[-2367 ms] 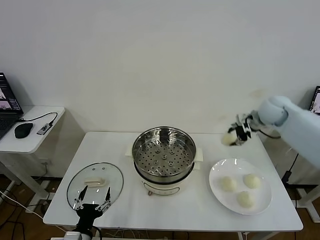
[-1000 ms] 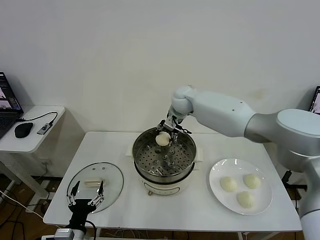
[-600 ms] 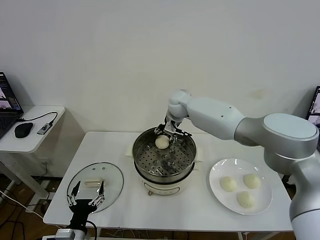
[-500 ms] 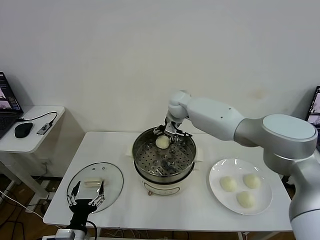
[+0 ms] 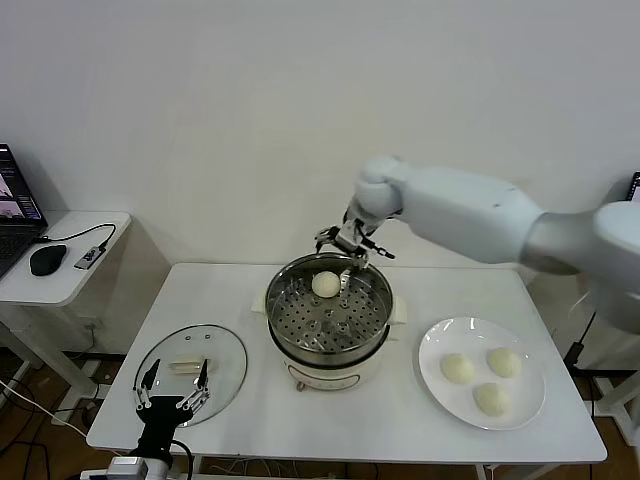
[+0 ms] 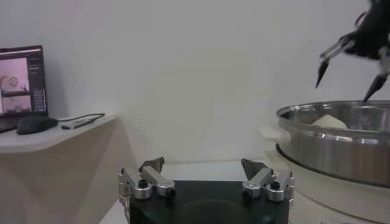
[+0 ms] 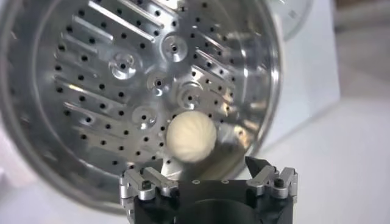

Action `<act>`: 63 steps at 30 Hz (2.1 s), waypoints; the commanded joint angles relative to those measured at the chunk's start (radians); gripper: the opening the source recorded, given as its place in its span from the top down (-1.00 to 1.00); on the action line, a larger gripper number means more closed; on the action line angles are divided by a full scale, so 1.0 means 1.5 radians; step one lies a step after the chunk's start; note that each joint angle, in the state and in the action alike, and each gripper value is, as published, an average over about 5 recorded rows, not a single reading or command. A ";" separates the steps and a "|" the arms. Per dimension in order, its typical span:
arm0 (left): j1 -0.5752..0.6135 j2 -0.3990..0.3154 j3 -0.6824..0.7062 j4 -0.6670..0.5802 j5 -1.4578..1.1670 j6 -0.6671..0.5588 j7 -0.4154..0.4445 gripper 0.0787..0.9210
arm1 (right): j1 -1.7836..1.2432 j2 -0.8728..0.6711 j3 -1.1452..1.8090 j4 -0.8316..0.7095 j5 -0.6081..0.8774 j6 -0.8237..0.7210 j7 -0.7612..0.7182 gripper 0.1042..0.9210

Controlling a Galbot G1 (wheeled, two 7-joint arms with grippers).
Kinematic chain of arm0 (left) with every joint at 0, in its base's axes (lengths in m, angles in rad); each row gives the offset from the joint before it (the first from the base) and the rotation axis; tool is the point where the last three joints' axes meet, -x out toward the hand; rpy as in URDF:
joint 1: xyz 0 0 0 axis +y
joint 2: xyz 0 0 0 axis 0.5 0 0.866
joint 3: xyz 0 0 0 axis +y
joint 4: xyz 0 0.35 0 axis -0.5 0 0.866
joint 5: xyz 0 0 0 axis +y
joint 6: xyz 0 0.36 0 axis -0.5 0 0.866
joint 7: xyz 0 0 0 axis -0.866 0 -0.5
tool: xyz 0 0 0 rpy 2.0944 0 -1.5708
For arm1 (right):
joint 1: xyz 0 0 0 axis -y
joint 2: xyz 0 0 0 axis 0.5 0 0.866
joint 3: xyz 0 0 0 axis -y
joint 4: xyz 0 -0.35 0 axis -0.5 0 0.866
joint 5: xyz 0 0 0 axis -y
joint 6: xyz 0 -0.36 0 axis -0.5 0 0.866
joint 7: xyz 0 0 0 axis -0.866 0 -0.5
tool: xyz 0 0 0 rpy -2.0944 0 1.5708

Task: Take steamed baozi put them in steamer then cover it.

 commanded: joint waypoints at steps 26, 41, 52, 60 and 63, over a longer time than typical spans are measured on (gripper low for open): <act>-0.005 0.008 0.007 0.004 0.019 0.039 -0.004 -0.77 | -0.304 -0.458 0.142 0.260 -0.063 -0.249 -0.006 -0.76; 0.006 0.010 -0.018 -0.002 0.016 0.039 -0.006 -0.77 | -0.540 -0.355 0.362 0.078 -0.139 -0.195 -0.043 -0.76; 0.004 0.010 -0.023 0.000 0.016 0.039 -0.006 -0.77 | -0.561 -0.281 0.396 0.020 -0.149 -0.183 -0.022 -0.76; 0.005 0.009 -0.027 0.000 0.016 0.038 -0.005 -0.77 | -0.558 -0.255 0.394 0.010 -0.146 -0.193 -0.020 -0.76; 0.005 0.009 -0.027 0.001 0.016 0.038 -0.005 -0.77 | -0.558 -0.254 0.392 0.010 -0.148 -0.197 -0.020 -0.76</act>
